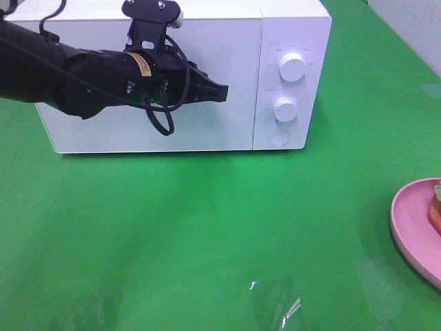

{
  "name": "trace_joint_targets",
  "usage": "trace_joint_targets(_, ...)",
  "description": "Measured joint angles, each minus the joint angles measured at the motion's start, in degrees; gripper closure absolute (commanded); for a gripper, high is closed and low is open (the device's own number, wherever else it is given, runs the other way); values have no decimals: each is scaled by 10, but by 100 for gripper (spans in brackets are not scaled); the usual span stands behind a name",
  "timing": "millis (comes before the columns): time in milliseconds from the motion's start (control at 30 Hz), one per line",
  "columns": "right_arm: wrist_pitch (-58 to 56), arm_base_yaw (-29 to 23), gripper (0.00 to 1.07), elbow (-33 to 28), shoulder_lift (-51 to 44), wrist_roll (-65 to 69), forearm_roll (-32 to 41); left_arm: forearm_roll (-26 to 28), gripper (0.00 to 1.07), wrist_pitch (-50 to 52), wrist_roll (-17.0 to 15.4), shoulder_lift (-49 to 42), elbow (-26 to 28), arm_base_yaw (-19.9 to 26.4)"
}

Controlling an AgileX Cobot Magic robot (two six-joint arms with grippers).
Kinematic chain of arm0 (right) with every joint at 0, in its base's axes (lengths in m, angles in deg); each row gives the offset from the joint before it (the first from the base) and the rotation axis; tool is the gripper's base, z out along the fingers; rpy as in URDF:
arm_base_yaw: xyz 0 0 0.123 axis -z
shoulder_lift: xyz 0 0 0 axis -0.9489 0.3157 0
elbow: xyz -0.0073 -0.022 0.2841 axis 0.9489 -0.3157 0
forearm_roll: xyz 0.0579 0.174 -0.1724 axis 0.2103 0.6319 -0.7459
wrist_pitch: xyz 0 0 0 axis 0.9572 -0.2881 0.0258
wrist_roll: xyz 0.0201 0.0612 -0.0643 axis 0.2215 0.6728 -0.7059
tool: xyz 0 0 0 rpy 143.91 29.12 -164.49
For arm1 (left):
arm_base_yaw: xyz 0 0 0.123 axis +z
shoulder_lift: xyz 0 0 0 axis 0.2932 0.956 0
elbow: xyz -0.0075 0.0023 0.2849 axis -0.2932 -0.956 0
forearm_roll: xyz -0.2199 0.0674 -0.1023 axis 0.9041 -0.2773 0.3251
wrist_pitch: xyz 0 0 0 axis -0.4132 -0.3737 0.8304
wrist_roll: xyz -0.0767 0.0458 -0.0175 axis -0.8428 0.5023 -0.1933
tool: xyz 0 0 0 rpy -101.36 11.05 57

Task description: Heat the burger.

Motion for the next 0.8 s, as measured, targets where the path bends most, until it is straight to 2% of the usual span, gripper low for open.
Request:
trace_joint_targets(33,0,0,34,0,0,0,0,0,44,-41,0,-17,-1,-14)
trace_joint_targets(67,0,0,34,0,0,0,0,0,30,-68,0,-25,-1,-21)
trace_joint_targets(100,0,0,34,0,0,0,0,0,30,-68,0,-25,-1,-21)
trace_joint_targets(133,0,0,34,0,0,0,0,0,5,-117,0,-39,-1,-33)
trace_joint_targets(233,0,0,34,0,0,0,0,1,7,-178,0,-52,-1,-45)
trace_joint_targets(300,0,0,34,0,0,0,0,5,7,-292,0,-78,-1,-63)
trace_joint_targets(400,0,0,34,0,0,0,0,5,7,-322,0,-86,-1,-65)
trace_joint_targets(433,0,0,34,0,0,0,0,11,7,-380,0,-98,-1,-68)
trace_joint_targets(533,0,0,34,0,0,0,0,17,7,-434,0,-112,-1,-69)
trace_joint_targets(600,0,0,34,0,0,0,0,21,7,-549,0,-140,-1,-69)
trace_joint_targets(700,0,0,34,0,0,0,0,21,7,-575,0,-146,-1,-69)
trace_joint_targets(800,0,0,34,0,0,0,0,15,7,-642,-1,-171,-1,-67)
